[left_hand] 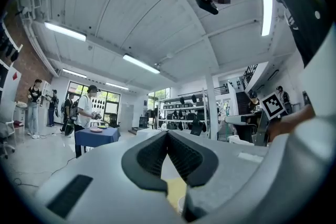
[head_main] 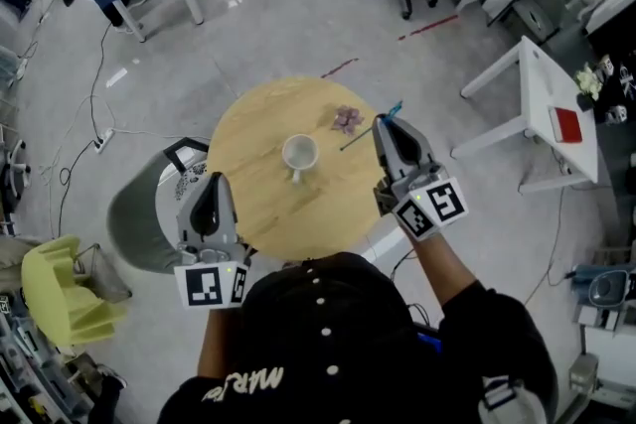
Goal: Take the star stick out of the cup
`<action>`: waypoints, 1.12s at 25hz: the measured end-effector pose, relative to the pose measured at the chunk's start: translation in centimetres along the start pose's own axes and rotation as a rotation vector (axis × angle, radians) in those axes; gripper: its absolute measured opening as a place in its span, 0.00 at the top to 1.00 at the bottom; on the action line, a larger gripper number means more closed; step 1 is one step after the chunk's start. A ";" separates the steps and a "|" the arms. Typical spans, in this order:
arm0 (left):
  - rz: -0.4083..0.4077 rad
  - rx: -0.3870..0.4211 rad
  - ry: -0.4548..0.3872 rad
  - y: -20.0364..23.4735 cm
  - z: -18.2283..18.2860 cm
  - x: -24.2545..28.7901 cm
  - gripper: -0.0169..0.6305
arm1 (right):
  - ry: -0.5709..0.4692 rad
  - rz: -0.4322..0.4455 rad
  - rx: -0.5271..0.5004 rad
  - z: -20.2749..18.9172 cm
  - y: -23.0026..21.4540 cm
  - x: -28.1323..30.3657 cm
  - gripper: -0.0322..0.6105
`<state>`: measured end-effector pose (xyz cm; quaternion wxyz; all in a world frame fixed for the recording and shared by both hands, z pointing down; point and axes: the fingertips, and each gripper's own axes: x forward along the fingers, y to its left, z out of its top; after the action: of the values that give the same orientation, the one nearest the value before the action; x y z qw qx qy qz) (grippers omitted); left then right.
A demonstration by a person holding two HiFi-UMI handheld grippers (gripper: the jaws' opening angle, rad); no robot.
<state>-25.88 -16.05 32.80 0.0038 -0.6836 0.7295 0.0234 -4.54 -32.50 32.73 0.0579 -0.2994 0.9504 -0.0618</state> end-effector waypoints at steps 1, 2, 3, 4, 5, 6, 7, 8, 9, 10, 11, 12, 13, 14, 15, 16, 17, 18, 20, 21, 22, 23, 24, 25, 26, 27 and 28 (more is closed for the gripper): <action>-0.002 0.003 -0.005 0.0 0.3 -0.1 0.98 | -0.006 -0.013 -0.017 0.7 0.1 -0.8 0.94; -0.004 0.006 -0.009 -0.1 0.5 -0.2 0.97 | -0.012 -0.026 -0.032 1.3 0.3 -1.6 0.94; -0.004 0.009 -0.012 0.0 0.8 -0.3 0.97 | -0.019 -0.038 -0.044 1.9 0.4 -2.3 0.94; -0.005 0.011 -0.015 0.0 1.1 -0.4 0.97 | -0.027 -0.051 -0.056 2.5 0.5 -3.0 0.94; -0.006 0.014 -0.019 0.0 1.3 -0.6 0.97 | -0.034 -0.064 -0.068 3.0 0.5 -3.7 0.94; -0.007 0.016 -0.022 0.0 1.5 -0.7 0.97 | -0.040 -0.078 -0.080 3.4 0.5 -4.4 0.94; -0.008 0.019 -0.024 0.0 1.7 -0.8 0.97 | -0.045 -0.091 -0.089 3.8 0.5 -5.0 0.94; -0.009 0.023 -0.026 0.0 1.9 -0.8 0.98 | -0.050 -0.103 -0.095 4.1 0.4 -5.6 0.94; -0.011 0.027 -0.027 -0.1 2.1 -0.9 0.98 | -0.054 -0.114 -0.100 4.4 0.2 -6.0 0.94; -0.011 0.031 -0.027 -0.1 2.2 -0.9 0.97 | -0.057 -0.125 -0.104 4.6 0.1 -6.4 0.94; -0.010 0.036 -0.027 -0.1 2.3 -0.9 0.97 | -0.060 -0.136 -0.108 4.8 0.0 -6.8 0.94; -0.009 0.040 -0.027 -0.1 2.4 -1.0 0.97 | -0.063 -0.146 -0.111 5.0 -0.2 -7.2 0.94; -0.009 0.045 -0.027 -0.1 2.5 -1.0 0.97 | -0.067 -0.156 -0.113 5.1 -0.3 -7.6 0.94; -0.009 0.050 -0.026 -0.1 2.6 -1.0 0.97 | -0.071 -0.166 -0.115 5.3 -0.4 -8.0 0.94; -0.009 0.055 -0.026 -0.1 2.7 -1.1 0.97 | -0.075 -0.176 -0.118 5.4 -0.5 -8.3 0.94; -0.009 0.058 -0.027 -0.1 2.8 -1.1 0.97 | -0.079 -0.184 -0.123 5.6 -0.7 -8.7 0.94; -0.010 0.060 -0.029 -0.1 2.9 -1.1 0.97 | -0.083 -0.191 -0.127 5.8 -0.8 -8.9 0.94; -0.010 0.063 -0.031 -0.1 3.0 -1.1 0.97 | -0.086 -0.196 -0.128 5.9 -1.0 -9.1 0.94; -0.012 0.067 -0.036 -0.1 3.2 -1.1 0.97 | -0.091 -0.202 -0.124 6.1 -1.2 -9.3 0.94; -0.014 0.069 -0.038 -0.2 3.3 -1.0 0.97 | -0.092 -0.203 -0.125 6.2 -1.2 -9.3 0.94; -0.016 0.071 -0.040 -0.3 3.4 -1.0 0.98 | -0.092 -0.202 -0.128 6.2 -1.2 -9.4 0.94; -0.018 0.071 -0.041 -0.5 3.5 -1.0 0.97 | -0.090 -0.199 -0.133 6.3 -1.1 -9.4 0.94; -0.019 0.071 -0.041 -0.6 3.5 -1.0 0.97 | -0.088 -0.196 -0.138 6.3 -1.1 -9.4 0.94; -0.020 0.070 -0.041 -0.8 3.6 -1.0 0.97 | -0.085 -0.194 -0.141 6.3 -1.0 -9.4 0.94; -0.022 0.070 -0.041 -1.0 3.5 -0.9 0.97 | -0.082 -0.192 -0.144 6.2 -1.1 -9.4 0.94; -0.023 0.070 -0.040 -1.1 3.5 -0.9 0.97 | -0.078 -0.191 -0.145 6.1 -1.1 -9.4 0.94; -0.023 0.070 -0.038 -1.2 3.4 -0.9 0.97 | -0.074 -0.190 -0.146 6.0 -1.1 -9.4 0.94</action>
<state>-24.75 -15.09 29.42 0.0419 -0.6909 0.7216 0.0111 4.65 -28.48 27.64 0.0650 -0.3936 0.9169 0.0135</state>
